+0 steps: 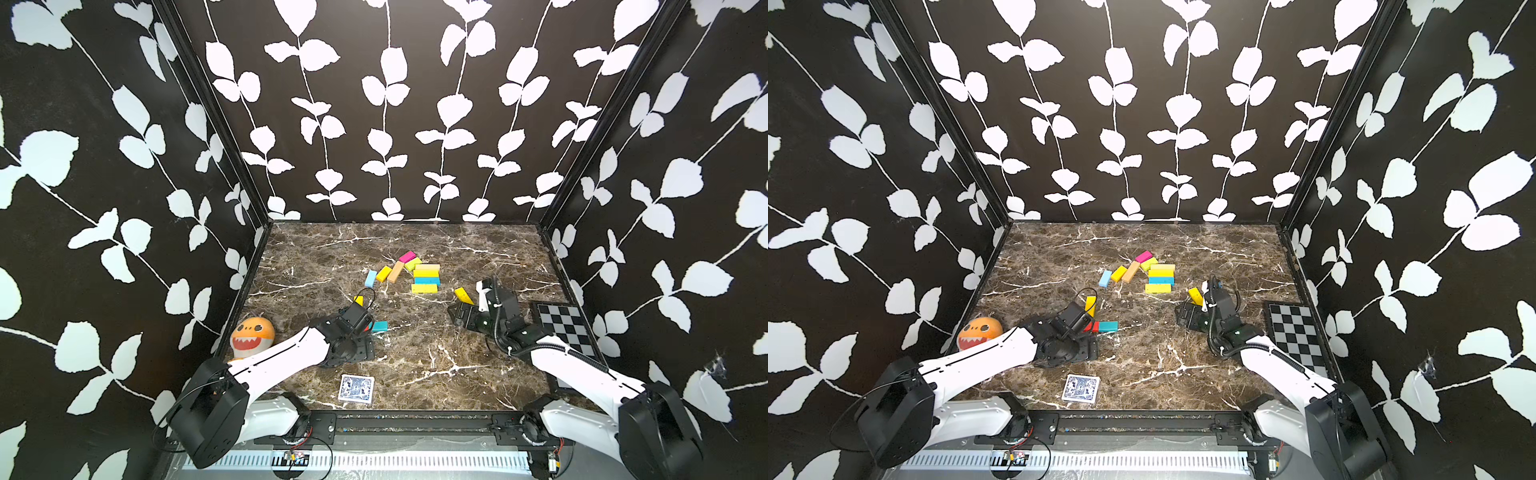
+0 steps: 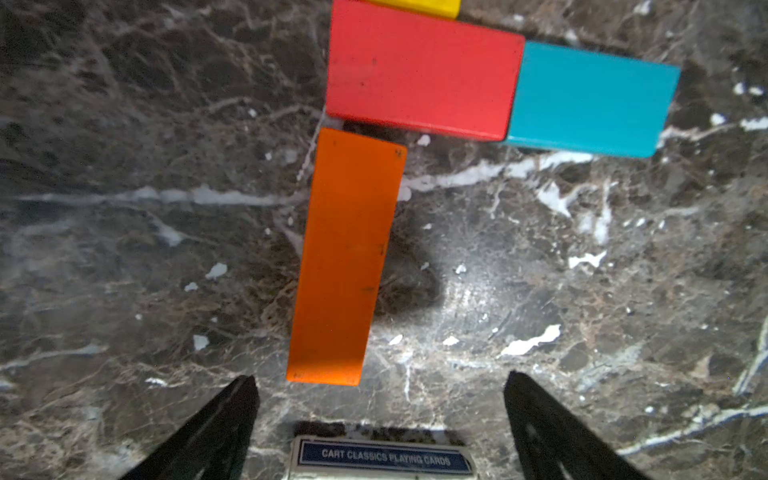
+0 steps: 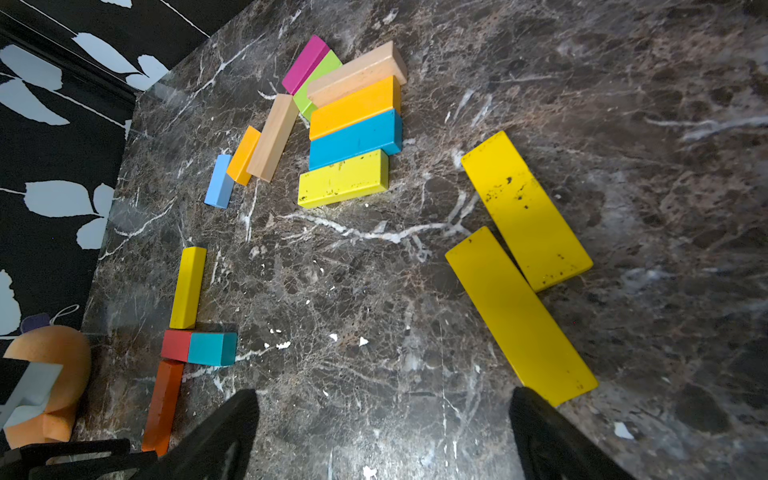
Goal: Assemble the letter h with building blocks
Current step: Assemble the building block at the center of the board.
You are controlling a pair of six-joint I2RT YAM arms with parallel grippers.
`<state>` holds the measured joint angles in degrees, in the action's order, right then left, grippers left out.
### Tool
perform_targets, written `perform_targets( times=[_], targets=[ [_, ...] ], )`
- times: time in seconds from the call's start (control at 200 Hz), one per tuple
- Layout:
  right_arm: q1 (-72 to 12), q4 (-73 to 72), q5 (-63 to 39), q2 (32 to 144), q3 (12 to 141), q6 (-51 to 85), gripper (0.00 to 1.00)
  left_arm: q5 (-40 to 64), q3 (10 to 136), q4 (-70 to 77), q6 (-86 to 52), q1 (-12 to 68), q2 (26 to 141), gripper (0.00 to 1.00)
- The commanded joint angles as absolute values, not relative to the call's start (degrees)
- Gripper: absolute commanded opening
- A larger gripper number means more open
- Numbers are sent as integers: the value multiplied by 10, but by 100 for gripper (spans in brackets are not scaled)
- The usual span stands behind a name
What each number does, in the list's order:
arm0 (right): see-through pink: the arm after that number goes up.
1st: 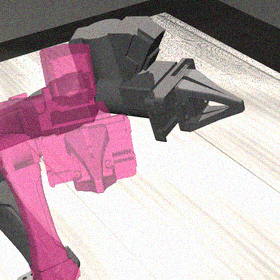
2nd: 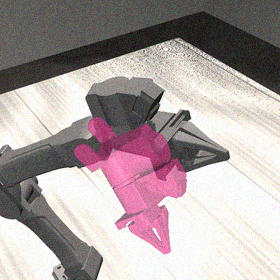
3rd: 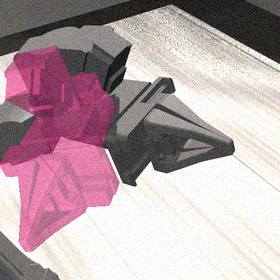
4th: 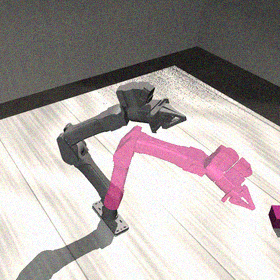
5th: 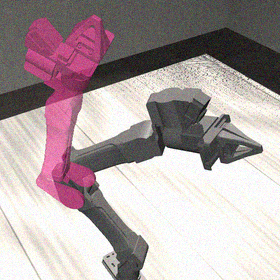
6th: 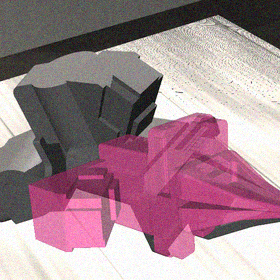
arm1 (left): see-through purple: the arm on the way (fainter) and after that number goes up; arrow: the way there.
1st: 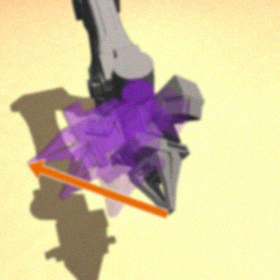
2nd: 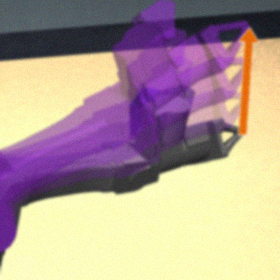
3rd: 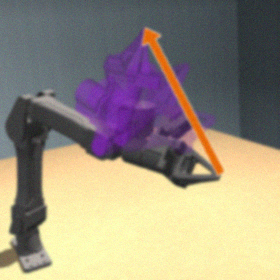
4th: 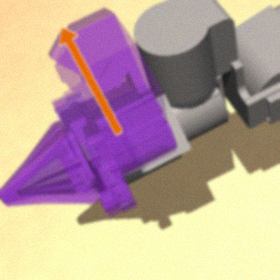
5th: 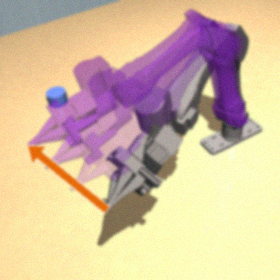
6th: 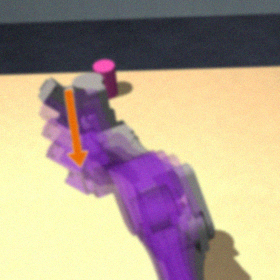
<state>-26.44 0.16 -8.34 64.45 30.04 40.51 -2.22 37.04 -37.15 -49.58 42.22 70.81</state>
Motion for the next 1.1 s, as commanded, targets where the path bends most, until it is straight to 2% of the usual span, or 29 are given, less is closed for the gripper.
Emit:
perform_targets(
  times=[0.0, 1.096],
  targets=[
    [-261, -14, -77, 637, 297, 409, 94, -8, 356, -344, -509, 421, 724, 94],
    [-257, -8, -75, 621, 292, 409, 94, -14, 350, -321, -501, 419, 721, 95]
  ],
)
